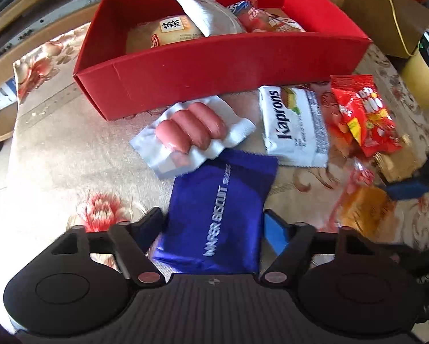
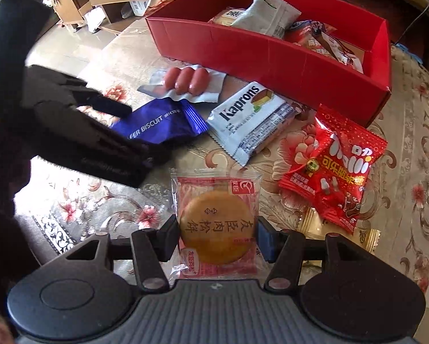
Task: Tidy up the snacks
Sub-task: 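Grasp the blue wafer biscuit packet with the left gripper while the right gripper grasps the wrapped round cake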
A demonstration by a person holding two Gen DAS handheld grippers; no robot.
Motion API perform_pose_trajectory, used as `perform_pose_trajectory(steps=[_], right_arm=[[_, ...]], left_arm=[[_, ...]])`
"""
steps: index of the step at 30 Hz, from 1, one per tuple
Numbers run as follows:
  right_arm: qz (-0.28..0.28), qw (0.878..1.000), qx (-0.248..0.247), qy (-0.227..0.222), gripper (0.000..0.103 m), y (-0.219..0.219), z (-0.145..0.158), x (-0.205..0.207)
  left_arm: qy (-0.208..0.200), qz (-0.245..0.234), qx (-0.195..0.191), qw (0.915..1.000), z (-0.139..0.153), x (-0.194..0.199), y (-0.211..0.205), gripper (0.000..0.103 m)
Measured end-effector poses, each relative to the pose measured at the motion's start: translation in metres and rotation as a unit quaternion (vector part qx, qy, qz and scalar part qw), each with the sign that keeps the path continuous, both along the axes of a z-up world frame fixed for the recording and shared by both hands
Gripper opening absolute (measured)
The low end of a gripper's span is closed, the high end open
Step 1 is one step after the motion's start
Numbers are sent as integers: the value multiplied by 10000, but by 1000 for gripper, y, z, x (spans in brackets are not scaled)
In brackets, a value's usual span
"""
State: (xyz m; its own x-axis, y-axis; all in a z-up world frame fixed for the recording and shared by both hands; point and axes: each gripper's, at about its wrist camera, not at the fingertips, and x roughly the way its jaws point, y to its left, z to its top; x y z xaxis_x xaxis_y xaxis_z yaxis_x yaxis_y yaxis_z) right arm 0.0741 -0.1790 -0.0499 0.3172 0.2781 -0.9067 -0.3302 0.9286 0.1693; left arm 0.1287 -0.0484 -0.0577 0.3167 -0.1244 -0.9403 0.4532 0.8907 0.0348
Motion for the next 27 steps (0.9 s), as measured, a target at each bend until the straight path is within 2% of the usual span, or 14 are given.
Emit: perform_pose_trajectory(steps=[4,8,11,14,16,19,21,22,25,27], right_arm=[[39,10000,-20,-28,53,1,2,-5],[96,9999,-91,-60,53,4,1,-8],[76,9998,-208,-29,53,5,-4,-7],[50,9996,-287,-67,54,4,-7,-5],[70,9996,-266,-112,55,4,-7,-3],[153,9992,-330,-153,58,8,-8,1],[209,9988,-413,-187,58,11,-8,1],[237,9983,-483,-210,54,12,-9,0],[277,9976,-579,-244,53,13,-8,-4],[289,9973,-624,-257,53,14,-8,-8]], left_arm=[[41,107,-21,9999,1,-21,3,72],[138,163,-221,9995,6,-36,10,71],[84,184,-56,9998,4,-35,4,75],[-7,247,119,9996,1,-32,2,85],[11,315,97,9995,-2,-28,2,90],[-20,312,128,9994,-3,-28,0,91],[-5,329,92,9994,-3,-28,1,88],[-27,323,85,9994,-2,-30,1,84],[-108,270,70,9996,3,-37,-1,71],[-114,324,66,9994,4,-40,-2,70]])
